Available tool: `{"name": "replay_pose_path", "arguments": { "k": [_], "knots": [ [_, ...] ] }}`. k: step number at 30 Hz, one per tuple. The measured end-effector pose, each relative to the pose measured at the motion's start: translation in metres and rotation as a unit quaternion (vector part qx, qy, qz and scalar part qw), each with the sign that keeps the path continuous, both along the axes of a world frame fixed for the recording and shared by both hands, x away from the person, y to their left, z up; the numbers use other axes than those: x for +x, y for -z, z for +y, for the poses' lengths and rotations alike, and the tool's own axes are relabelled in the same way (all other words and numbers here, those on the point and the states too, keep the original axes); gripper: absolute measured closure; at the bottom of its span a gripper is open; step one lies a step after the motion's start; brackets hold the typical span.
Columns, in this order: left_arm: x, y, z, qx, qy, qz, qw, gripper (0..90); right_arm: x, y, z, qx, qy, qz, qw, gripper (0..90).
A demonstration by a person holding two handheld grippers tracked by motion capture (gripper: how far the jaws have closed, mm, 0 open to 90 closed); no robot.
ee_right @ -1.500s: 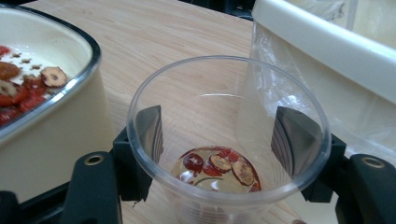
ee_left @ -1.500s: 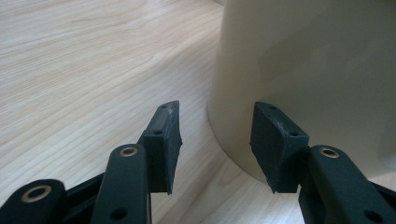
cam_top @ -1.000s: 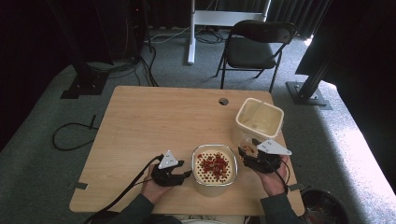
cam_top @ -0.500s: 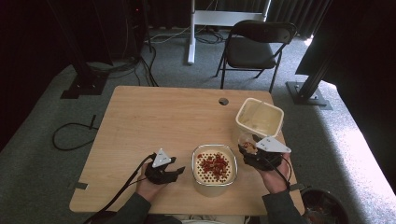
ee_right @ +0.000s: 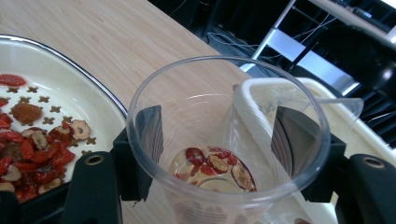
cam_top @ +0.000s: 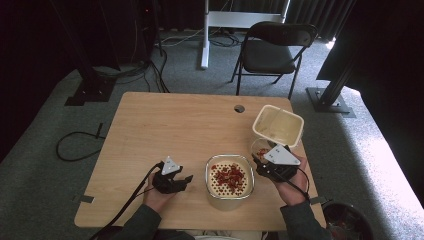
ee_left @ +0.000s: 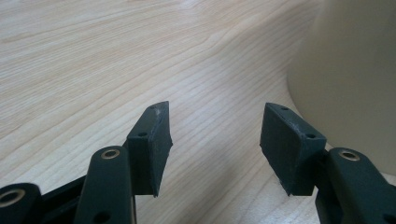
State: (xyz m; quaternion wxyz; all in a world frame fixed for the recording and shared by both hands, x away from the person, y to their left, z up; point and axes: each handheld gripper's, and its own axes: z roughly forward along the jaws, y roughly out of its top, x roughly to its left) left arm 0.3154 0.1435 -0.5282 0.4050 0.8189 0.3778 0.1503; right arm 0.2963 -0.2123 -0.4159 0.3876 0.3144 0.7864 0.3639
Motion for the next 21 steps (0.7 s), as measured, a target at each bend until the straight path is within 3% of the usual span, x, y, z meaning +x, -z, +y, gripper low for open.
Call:
{"name": "replay_pose_path", "arguments": {
  "k": [7,14,21],
  "knots": [
    [0.001,0.001,0.000,0.001,-0.001,0.004,1.0000,43.9,-0.004,-0.003,0.010,-0.047,-0.003,-0.016,0.9988,33.6],
    [0.001,0.002,0.000,0.002,-0.001,0.003,1.0000,43.9,-0.008,-0.006,0.014,-0.071,-0.007,-0.029,0.9970,33.5],
    [0.001,0.002,0.000,0.002,-0.002,0.003,1.0000,43.9,-0.018,-0.008,0.017,-0.098,-0.029,-0.045,0.9938,33.5]
  ]
}}
